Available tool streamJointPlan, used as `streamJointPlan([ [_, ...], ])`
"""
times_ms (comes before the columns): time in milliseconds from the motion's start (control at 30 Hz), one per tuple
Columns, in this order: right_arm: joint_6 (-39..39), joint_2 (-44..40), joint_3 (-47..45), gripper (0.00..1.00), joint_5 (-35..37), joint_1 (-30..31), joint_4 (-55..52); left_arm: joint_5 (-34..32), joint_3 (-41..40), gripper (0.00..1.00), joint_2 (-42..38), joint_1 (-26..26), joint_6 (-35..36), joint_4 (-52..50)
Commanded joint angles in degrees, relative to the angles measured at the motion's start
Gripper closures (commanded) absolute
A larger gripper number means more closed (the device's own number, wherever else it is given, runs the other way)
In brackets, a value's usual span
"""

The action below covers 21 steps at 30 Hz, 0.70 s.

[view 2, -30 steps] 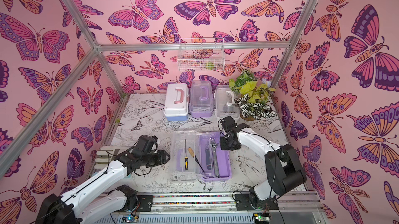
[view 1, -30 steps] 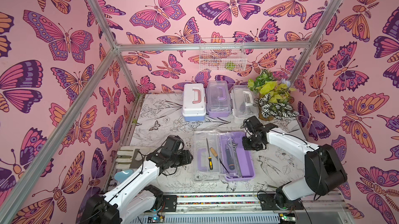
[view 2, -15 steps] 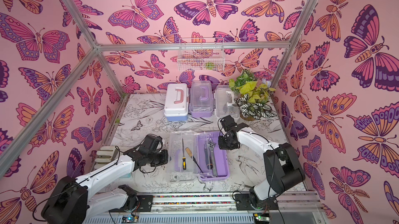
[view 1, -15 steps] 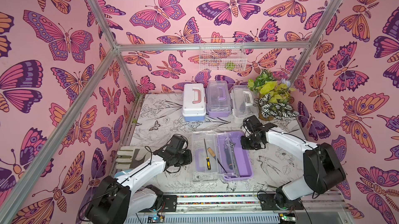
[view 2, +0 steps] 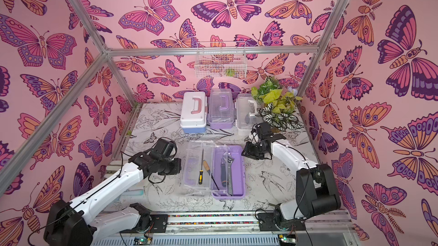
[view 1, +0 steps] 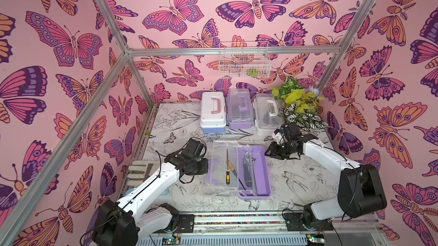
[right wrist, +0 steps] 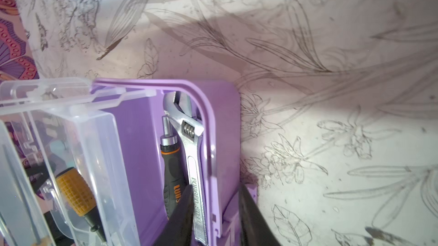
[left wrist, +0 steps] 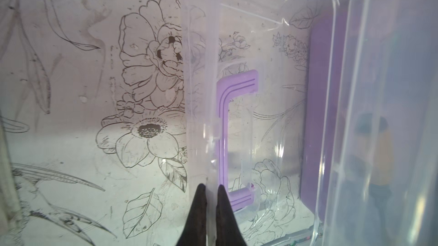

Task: Close toolboxes
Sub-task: Close the toolbox lid.

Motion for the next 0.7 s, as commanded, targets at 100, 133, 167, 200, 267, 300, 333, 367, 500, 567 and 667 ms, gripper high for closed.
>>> streamJointPlan([
  [100,-0.46,1.1,-1.1,0.81,-3.84,-0.05,2.06,-0.75,5.44,1.0,0.29,-0.35,4.59,-3.1],
  [133,-0.54,1.36,-1.09,0.82,-3.87,-0.09,2.08,-0.9,5.88,1.0,0.33,-0.68,4.43,-3.29],
  [167,-0.53,1.59,-1.0,0.82,-3.44,0.0,1.94,-1.22,6.2,1.0,0.32,-1.13,4.25,-3.47],
  [200,-0.73,1.73,-1.16,0.82,-3.52,0.06,2.02,-1.51,6.55,1.0,0.25,-1.55,4.1,-3.59],
  [267,-0.46,1.86,-1.89,0.83,-5.05,0.09,3.46,-2.18,7.38,1.0,0.25,-2.2,4.05,-4.11],
  [300,-0.22,2.09,-2.27,0.84,-6.06,0.28,4.22,-2.48,7.9,1.0,0.31,-2.59,3.97,-4.4],
  [333,-0.23,2.38,-2.36,0.85,-6.48,0.47,4.51,-2.66,8.41,1.0,0.33,-2.86,3.88,-4.56],
  [367,-0.22,2.71,-2.48,0.85,-6.57,0.82,4.56,-2.9,9.04,1.0,0.41,-3.29,3.79,-4.86],
  [500,0.56,2.87,-3.76,0.85,-7.55,1.58,6.35,-4.44,12.29,1.0,0.67,-6.65,3.05,-5.56],
  [567,1.09,2.66,-4.25,0.85,-7.82,1.71,6.94,-5.13,13.94,1.0,1.1,-8.78,2.67,-5.74],
  [667,1.82,2.55,-4.78,0.85,-8.34,2.01,7.94,-5.88,16.21,1.0,2.28,-12.02,2.17,-5.75],
])
